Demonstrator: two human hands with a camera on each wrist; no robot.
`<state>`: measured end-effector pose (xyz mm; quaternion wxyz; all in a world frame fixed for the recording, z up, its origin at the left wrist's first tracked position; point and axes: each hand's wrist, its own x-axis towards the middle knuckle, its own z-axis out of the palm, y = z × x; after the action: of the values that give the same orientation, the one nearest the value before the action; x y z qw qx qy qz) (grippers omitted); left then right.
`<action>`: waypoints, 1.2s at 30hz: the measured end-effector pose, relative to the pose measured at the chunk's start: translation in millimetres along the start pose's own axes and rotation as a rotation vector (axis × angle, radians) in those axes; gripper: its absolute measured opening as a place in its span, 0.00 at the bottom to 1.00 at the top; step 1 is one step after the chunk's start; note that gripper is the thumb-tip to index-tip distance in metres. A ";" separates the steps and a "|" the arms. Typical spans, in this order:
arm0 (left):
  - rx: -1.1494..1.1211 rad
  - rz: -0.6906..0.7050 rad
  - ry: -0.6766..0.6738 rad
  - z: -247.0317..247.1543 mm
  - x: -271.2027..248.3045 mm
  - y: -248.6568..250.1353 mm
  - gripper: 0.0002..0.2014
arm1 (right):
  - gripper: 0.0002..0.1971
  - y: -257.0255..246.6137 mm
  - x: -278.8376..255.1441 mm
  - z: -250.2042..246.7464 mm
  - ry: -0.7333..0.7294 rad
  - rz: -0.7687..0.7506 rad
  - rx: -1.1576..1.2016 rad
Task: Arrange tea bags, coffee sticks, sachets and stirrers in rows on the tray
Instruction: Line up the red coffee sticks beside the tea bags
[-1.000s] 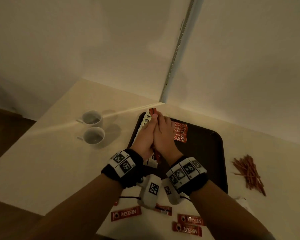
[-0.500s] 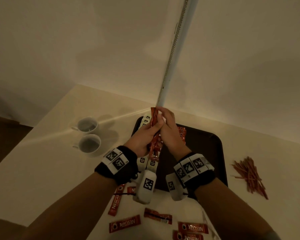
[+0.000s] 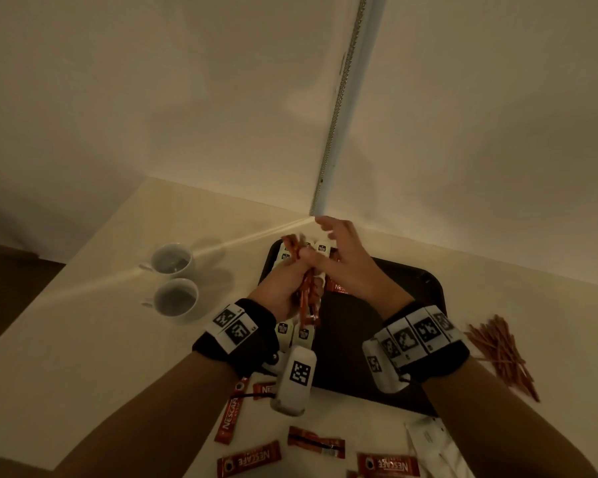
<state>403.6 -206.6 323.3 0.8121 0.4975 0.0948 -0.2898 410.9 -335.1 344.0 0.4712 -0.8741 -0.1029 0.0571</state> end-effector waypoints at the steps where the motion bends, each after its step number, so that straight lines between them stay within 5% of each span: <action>1: -0.059 0.069 0.045 0.9 0.8 0.8 0.09 | 0.32 -2.9 -4.1 0.7 0.025 -0.012 -0.025; 4: -0.138 0.185 0.167 1.5 7.0 2.0 0.10 | 0.30 -12.1 -16.1 4.1 -0.091 0.008 -0.061; 11: -0.193 0.173 0.287 -13.7 22.1 3.6 0.07 | 0.18 -9.5 -16.2 -4.9 -0.202 0.038 -0.166; 15: -0.094 0.138 0.175 -28.7 17.7 10.8 0.14 | 0.13 -1.6 -16.6 -20.7 -0.185 0.049 -0.103; 19: 0.070 0.120 0.019 -26.4 4.4 17.0 0.12 | 0.17 3.4 -15.4 -18.7 -0.032 -0.194 -0.422; 27: 0.118 0.125 0.031 -27.1 3.7 10.9 0.03 | 0.20 11.8 -14.2 -21.0 0.083 -0.292 -0.351; 36: -0.026 0.065 0.007 -29.2 7.5 -4.7 0.09 | 0.12 2.8 -2.7 -36.8 0.057 -0.358 -0.266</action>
<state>410.9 -185.8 302.3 0.8270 0.4910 0.0854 -0.2602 416.0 -367.1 361.9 0.3572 -0.8975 -0.2499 -0.0661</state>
